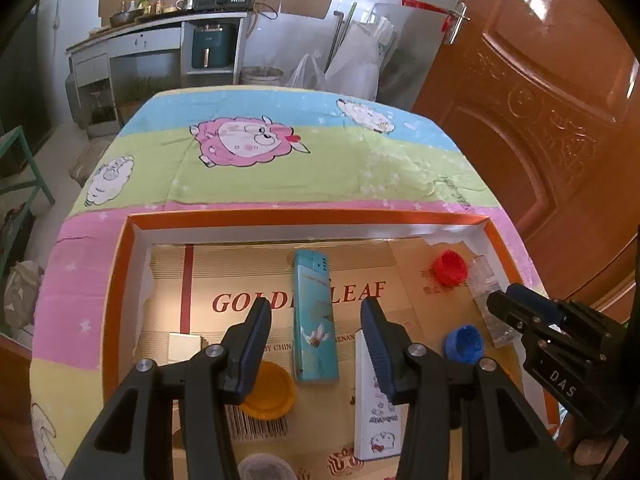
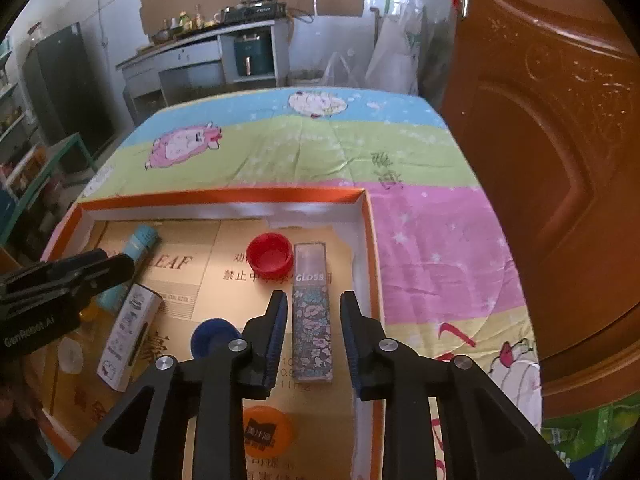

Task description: Organize rigid objects

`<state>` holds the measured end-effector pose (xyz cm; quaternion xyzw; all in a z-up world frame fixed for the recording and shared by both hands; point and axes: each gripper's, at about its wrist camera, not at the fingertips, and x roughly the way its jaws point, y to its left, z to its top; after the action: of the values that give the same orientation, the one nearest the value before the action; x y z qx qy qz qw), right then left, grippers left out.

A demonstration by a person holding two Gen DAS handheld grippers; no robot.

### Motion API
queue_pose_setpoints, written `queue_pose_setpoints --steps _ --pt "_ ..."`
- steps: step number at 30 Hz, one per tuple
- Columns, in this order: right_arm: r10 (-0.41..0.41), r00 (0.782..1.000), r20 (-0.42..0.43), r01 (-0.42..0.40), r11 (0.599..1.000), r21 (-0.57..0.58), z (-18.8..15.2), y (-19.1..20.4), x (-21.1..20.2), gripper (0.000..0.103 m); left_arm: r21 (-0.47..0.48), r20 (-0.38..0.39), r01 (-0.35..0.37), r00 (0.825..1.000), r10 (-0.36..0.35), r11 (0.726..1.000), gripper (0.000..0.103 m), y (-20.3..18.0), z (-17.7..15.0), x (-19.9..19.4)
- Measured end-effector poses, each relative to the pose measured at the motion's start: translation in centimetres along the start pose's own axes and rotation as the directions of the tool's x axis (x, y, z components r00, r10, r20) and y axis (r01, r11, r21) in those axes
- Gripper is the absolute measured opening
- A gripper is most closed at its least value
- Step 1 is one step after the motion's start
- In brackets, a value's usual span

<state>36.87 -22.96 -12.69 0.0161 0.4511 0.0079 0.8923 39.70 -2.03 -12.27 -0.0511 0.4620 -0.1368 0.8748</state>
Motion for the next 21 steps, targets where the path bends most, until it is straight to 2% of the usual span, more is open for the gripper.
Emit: queue_pose_setpoints --steps 1,2,6,8,10,12,14,16,21 --pt "0.001 1.000 0.003 -0.001 1.000 0.000 0.0 0.0 -0.2 0.039 0.003 0.007 0.000 1.000 0.000 1.000 0.047 -0.1 -0.1 -0.3" --pt "0.003 1.000 0.007 -0.003 1.000 0.001 -0.1 0.0 -0.5 0.041 0.005 0.013 0.000 1.000 0.000 1.000 0.047 -0.2 -0.2 -0.6" --pt "0.002 1.000 0.018 -0.002 1.000 0.003 -0.4 0.2 -1.3 0.042 0.016 0.039 -0.004 0.999 0.003 1.000 0.047 -0.5 -0.5 -1.9" --pt "0.001 1.000 0.027 -0.001 1.000 0.011 -0.6 0.1 -1.9 0.046 0.023 0.054 -0.011 0.998 0.009 1.000 0.047 -0.7 -0.7 -2.6" --pt "-0.004 0.999 0.037 0.003 1.000 0.019 -0.7 0.1 -2.4 0.058 0.024 0.070 -0.017 0.997 0.015 1.000 0.050 -0.8 -0.8 -3.3" --pt "-0.002 0.999 0.044 0.000 1.000 0.024 -0.9 0.0 -3.1 0.061 0.017 0.094 -0.022 0.995 0.021 1.000 0.058 -0.8 -1.0 -4.1" --pt "0.009 0.999 0.051 -0.010 1.000 0.021 -1.1 0.2 -3.9 0.063 0.013 0.120 -0.032 0.992 0.031 0.999 0.060 -0.8 -1.3 -5.1" --pt "0.013 0.998 0.056 -0.014 1.000 0.013 -1.4 0.5 -4.5 0.073 0.014 0.134 -0.034 0.990 0.032 0.999 0.060 -0.9 -1.6 -5.9" --pt "0.010 0.996 0.093 -0.010 1.000 0.000 -2.6 1.2 -6.8 0.074 0.022 0.164 -0.043 0.986 0.039 0.999 0.061 -1.2 -2.6 -8.1"
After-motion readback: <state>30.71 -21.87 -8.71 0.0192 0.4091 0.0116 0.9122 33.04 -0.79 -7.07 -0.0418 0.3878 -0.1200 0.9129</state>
